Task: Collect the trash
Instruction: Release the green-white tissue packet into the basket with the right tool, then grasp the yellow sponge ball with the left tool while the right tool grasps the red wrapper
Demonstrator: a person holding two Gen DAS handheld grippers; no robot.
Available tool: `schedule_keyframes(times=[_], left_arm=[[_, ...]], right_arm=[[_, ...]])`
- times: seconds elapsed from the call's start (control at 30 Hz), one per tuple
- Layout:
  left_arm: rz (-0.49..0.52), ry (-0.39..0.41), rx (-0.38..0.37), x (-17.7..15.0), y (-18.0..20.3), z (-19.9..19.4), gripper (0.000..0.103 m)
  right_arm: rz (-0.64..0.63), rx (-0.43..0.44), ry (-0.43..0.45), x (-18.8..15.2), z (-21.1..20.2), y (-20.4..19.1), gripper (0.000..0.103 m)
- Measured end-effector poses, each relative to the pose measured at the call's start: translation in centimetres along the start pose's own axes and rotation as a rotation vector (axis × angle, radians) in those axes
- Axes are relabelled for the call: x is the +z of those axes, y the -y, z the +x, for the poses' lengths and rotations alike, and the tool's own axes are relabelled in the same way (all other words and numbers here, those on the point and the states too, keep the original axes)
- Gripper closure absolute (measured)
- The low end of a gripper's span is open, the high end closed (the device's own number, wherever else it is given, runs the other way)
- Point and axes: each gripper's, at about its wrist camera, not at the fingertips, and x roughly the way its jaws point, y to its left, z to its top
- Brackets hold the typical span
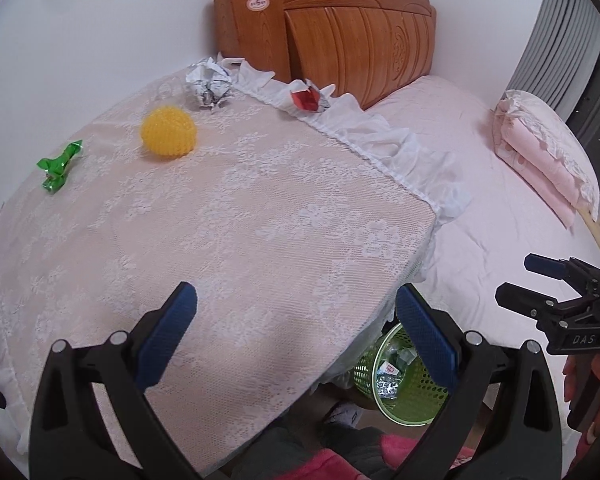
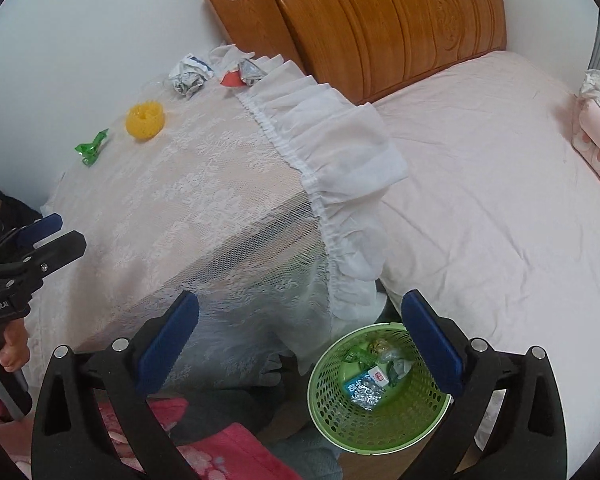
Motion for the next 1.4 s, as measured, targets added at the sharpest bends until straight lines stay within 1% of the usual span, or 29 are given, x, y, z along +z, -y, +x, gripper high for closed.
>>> schedule_keyframes(times=[0.1,0.13,0.2,0.3,0.43,0.6,0.73,0.83,0.87,0.9,0.93,1.0,1.03,1.07,1.1,1.2,1.27,1.33,1.4], left_arm=[[-0.019,-0.001,0.036,1.2,-2.6,1.0,0.008],[-0.026,0.001,0.047,1.7,-3.6,1.4,0.008],[-0.041,0.004,0.078,3.1,-5.6,2.2,0.008],[-0.05,0.007,0.113,5.3,-8.5,4.0,0.008],[-0.062,0.007,0.119,8.6,-11.4,7.2,0.008],[-0.057,0.009,0.132,12.4,-13.1,11.5,0.008],[-0.097,-0.003,0.117,14.7,-14.1,14.2,0.008],[-0.136,-0.031,0.108,15.8,-14.7,15.8,0.008],[-0.146,-0.04,0.114,15.9,-14.9,16.3,0.011],[-0.153,-0.049,0.116,16.0,-15.0,16.6,0.019],[-0.155,-0.062,0.114,16.1,-15.0,17.0,0.024],[-0.156,-0.079,0.122,16.0,-15.0,17.5,0.039],[-0.153,-0.081,0.127,16.0,-14.9,17.6,0.043],[-0.148,-0.083,0.129,15.9,-14.8,17.7,0.051],[-0.144,-0.083,0.132,15.9,-14.7,17.6,0.055],[-0.138,-0.083,0.127,15.8,-14.7,17.3,0.062],[-0.138,-0.082,0.122,15.7,-14.8,16.8,0.064],[-0.144,-0.065,0.119,15.6,-15.0,15.7,0.064],[-0.143,-0.047,0.128,15.1,-15.2,14.2,0.064]], right_arm=[[-0.018,0.012,0.002,1.0,0.6,-1.4,0.002],[-0.024,0.019,0.004,1.9,1.0,-2.1,0.002],[-0.028,0.021,0.015,2.7,1.5,-2.8,0.002],[-0.025,0.029,0.028,4.8,2.9,-4.3,0.002],[-0.028,0.035,0.025,7.1,5.2,-5.7,0.002],[-0.016,0.026,0.024,10.3,8.5,-6.6,0.002],[0.0,0.026,0.045,12.0,9.4,-6.7,0.002],[0.004,0.026,0.055,13.0,9.7,-6.8,0.002],[0.004,0.025,0.057,13.2,9.7,-6.8,0.002],[0.004,0.025,0.058,13.3,9.8,-6.8,0.002],[0.004,0.025,0.057,13.5,9.9,-6.8,0.002],[0.008,0.026,0.052,13.7,10.3,-6.7,0.002],[0.01,0.025,0.05,13.8,10.4,-6.6,0.002],[0.011,0.024,0.047,13.9,10.6,-6.5,0.002],[0.01,0.024,0.045,14.1,10.8,-6.5,0.002],[-0.014,0.005,0.047,15.0,11.3,-6.7,0.002],[-0.037,-0.041,0.066,15.9,11.9,-6.9,0.002],[-0.056,-0.066,0.08,17.0,12.8,-7.0,0.002],[-0.08,-0.111,0.084,18.8,14.4,-7.3,0.002]])
